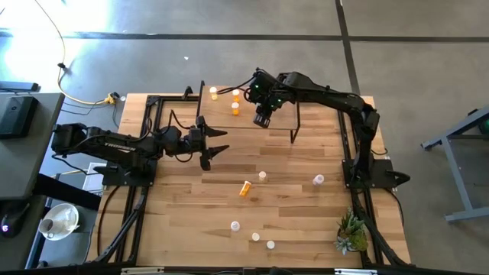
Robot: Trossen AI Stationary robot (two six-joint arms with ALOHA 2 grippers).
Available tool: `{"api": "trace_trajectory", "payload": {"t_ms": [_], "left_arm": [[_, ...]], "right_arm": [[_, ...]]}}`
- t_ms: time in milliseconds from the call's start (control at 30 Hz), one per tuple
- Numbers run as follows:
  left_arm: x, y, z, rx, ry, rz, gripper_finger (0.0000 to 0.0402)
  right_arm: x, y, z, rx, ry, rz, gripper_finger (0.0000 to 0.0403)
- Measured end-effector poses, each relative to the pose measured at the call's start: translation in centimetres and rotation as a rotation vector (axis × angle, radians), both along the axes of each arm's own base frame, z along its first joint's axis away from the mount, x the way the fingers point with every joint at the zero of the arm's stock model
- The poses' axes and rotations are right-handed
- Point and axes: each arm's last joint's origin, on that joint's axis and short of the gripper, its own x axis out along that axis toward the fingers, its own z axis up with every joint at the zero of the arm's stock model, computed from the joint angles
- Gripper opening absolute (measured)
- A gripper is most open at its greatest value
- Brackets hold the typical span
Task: Pick and place medicine bottles onto shelf by color
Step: Put the top blue pill bottle on the shelf aligned with the blue pill bottle
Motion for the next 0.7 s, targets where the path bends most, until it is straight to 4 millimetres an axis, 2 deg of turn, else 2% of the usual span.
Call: {"api": "trace_trajectory", "payload": {"t_ms": [433,700], "left_arm": [[0.0,0.0,0.0,0.0,0.0,0.0,0.0227],[0.0,-0.01,0.0,0.0,0.0,0.0,0.0227]], "right_arm": [[0.17,-0.16,0.09,-0.033,-0.011,-0.012,0.0156],[0.14,-0.19,0.09,-0.04,-0.006,-0.016,0.0162]]}}
